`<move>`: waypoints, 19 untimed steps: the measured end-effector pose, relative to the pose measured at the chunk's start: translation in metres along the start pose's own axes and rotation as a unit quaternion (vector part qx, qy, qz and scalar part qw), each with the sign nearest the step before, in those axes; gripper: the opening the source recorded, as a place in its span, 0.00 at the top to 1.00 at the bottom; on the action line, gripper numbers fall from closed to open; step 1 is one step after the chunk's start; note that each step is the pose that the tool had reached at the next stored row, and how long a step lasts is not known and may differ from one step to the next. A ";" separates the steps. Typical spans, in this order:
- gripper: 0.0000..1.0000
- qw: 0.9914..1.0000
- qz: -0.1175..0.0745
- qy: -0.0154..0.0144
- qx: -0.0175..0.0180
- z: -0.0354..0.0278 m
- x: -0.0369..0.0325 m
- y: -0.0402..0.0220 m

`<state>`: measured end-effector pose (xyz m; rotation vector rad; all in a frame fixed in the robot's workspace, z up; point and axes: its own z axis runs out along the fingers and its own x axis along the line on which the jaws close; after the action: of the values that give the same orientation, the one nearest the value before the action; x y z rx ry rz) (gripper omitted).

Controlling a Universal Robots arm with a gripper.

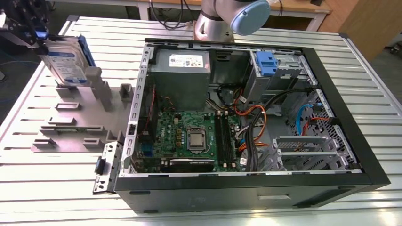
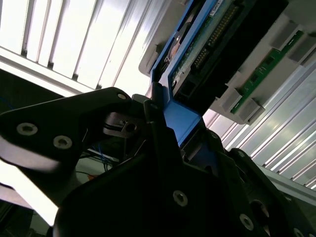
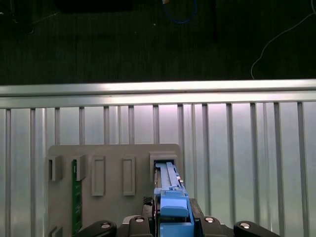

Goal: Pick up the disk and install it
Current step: 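Pick up the disk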

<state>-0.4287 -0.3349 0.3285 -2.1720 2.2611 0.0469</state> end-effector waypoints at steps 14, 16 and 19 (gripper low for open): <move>0.63 1.000 0.000 0.000 0.000 -0.0079 -0.0002 0.0002; 0.63 1.000 0.000 0.000 0.000 -0.0089 -0.0002 0.0002; 0.63 1.000 0.000 0.000 0.000 -0.0103 -0.0003 0.0002</move>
<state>-0.4287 -0.3349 0.3389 -2.1718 2.2608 0.0473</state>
